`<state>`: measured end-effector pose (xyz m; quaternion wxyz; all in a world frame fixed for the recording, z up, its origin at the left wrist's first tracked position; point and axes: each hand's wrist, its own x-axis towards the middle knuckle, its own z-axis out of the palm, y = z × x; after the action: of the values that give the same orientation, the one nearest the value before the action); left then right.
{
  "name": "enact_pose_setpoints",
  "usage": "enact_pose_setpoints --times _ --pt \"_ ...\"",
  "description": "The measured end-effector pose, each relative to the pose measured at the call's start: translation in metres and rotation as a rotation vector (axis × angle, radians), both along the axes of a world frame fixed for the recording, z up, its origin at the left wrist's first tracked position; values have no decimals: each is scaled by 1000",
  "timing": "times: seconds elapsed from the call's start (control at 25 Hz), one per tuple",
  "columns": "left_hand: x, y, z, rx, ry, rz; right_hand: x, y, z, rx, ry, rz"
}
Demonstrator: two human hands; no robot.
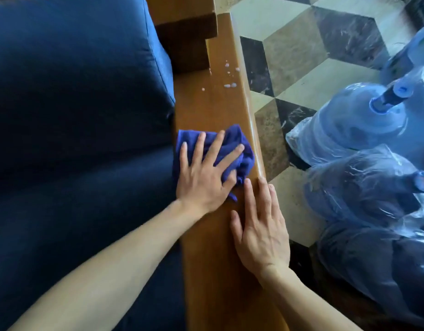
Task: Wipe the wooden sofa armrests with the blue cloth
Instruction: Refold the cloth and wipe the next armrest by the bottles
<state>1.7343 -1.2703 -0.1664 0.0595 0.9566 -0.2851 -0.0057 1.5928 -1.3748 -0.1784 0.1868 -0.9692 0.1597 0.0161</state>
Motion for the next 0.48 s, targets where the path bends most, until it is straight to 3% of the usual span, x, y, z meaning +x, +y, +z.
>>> enact_pose_setpoints --times 0.16,0.24,0.36,0.48 --pt "149 -108 5 -35 59 123 4 2 6 -50 27 20" --pt "174 -127 -2 28 52 79 9 0 6 -88 -5 29" --pt "120 -86 -5 -48 -15 -169 5 -3 5 -78 -4 34" --pt "41 -27 -4 -95 50 -333 2 -4 6 -23 -35 41"
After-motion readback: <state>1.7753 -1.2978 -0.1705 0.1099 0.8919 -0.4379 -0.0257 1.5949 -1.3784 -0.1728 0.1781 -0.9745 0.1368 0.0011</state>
